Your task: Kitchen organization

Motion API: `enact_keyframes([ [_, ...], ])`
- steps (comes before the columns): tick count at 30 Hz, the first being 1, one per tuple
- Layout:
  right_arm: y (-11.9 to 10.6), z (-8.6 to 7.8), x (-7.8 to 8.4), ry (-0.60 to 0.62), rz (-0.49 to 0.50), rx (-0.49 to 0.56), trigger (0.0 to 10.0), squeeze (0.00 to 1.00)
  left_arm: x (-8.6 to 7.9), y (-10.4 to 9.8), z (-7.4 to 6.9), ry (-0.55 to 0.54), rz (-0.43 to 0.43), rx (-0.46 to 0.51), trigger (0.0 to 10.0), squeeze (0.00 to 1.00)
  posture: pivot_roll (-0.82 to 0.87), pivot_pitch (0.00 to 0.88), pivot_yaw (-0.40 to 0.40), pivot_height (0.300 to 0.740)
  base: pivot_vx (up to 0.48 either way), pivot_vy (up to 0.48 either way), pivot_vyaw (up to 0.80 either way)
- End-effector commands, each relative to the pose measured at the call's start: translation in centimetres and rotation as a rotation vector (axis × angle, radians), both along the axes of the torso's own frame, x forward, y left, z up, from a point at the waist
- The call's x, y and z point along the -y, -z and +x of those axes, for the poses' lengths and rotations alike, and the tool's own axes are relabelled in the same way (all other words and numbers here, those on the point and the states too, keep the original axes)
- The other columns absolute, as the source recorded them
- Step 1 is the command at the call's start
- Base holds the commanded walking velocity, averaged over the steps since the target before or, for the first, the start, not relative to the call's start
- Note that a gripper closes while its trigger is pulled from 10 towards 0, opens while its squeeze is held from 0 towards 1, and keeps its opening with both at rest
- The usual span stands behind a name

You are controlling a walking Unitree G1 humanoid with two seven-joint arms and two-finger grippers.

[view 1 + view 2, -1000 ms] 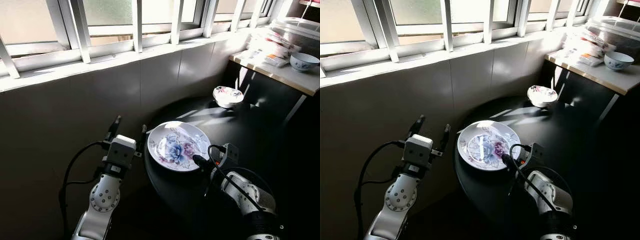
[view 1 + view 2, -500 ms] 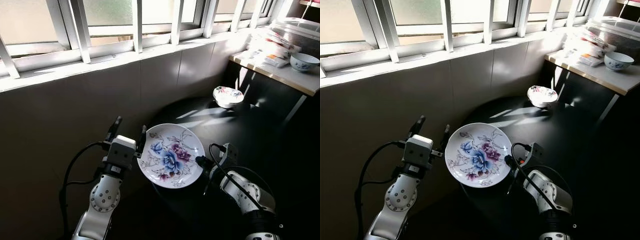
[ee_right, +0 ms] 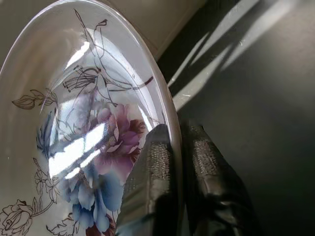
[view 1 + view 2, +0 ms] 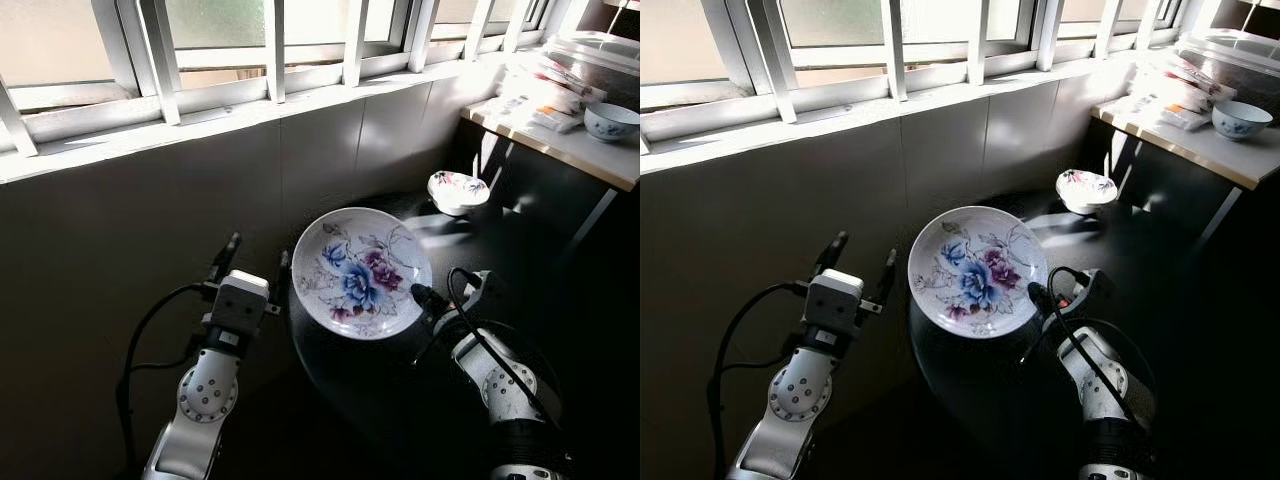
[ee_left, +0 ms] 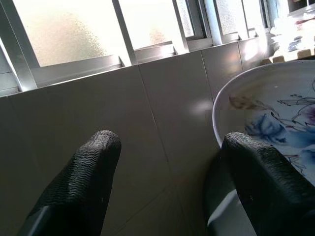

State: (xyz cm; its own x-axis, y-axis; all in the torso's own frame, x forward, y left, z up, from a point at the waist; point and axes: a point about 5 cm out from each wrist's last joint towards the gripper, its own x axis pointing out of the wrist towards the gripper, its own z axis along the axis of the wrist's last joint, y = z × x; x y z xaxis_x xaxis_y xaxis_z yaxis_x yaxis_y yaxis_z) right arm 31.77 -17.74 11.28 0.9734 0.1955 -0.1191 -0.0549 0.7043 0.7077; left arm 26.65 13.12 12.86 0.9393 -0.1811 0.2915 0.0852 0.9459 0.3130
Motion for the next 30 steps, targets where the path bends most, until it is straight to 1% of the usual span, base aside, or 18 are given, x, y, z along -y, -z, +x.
enact_keyframes([
  [1, -1.5, 0.2, -0.4, -0.016, 0.034, 0.085, 0.0, 0.00, -0.3, 0.4, 0.1, -0.016, -0.012, -0.029, 10.0, 0.00, 0.03, 0.000, -0.047, 0.740, 0.000, 0.480, 0.00],
  [4, -2.3, -0.1, -0.8, -0.037, 0.003, 0.146, 0.0, 0.00, -0.4, 0.6, 0.0, -0.021, -0.012, -0.040, 10.0, 0.00, 0.03, 0.000, -0.047, 0.740, 0.000, 0.480, 0.00],
  [6, -2.7, -0.2, -1.0, -0.039, -0.048, 0.181, 0.0, 0.00, -0.5, 0.6, 0.0, -0.021, -0.012, -0.040, 10.0, 0.00, 0.04, 0.000, -0.045, 0.740, 0.000, 0.480, 0.79],
  [9, -3.2, -0.4, -1.5, -0.070, -0.083, 0.234, 0.0, 0.00, -0.5, 0.5, -0.1, -0.018, -0.015, -0.041, 10.0, 0.00, 0.04, 0.000, -0.043, 0.740, 0.000, 0.480, 0.80],
  [13, -3.7, -0.6, -2.0, -0.103, -0.122, 0.270, 0.0, 0.00, -0.4, 0.5, -0.2, -0.014, -0.015, -0.038, 10.0, 0.00, 0.04, 0.000, -0.044, 0.740, 0.000, 0.480, 0.80],
  [18, -3.7, -0.8, -2.4, -0.128, -0.156, 0.290, 0.0, 0.00, -0.4, 0.3, -0.2, -0.017, -0.017, -0.022, 10.0, 0.00, 0.04, 0.000, -0.048, 0.740, 0.000, 0.478, 0.80],
  [20, -3.7, -0.9, -2.6, -0.141, -0.167, 0.303, 0.0, 0.00, -0.4, 0.0, -0.3, -0.015, -0.017, 0.005, 10.0, 0.00, 0.04, 0.000, -0.048, 0.740, 0.000, 0.000, 0.80],
  [22, -3.7, -1.0, -2.7, -0.147, -0.171, 0.308, 0.0, 0.00, -0.4, 0.0, -0.4, -0.014, -0.016, 0.010, 10.0, 0.00, 0.04, 0.000, -0.048, 0.740, 0.000, 0.000, 0.80],
  [30, -3.9, -1.2, -3.1, -0.174, -0.216, 0.342, 0.0, 0.00, -0.3, 0.0, -0.4, -0.012, -0.024, 0.011, 10.0, 0.00, 0.04, 0.000, -0.049, 0.740, 0.000, 0.000, 0.80],
])
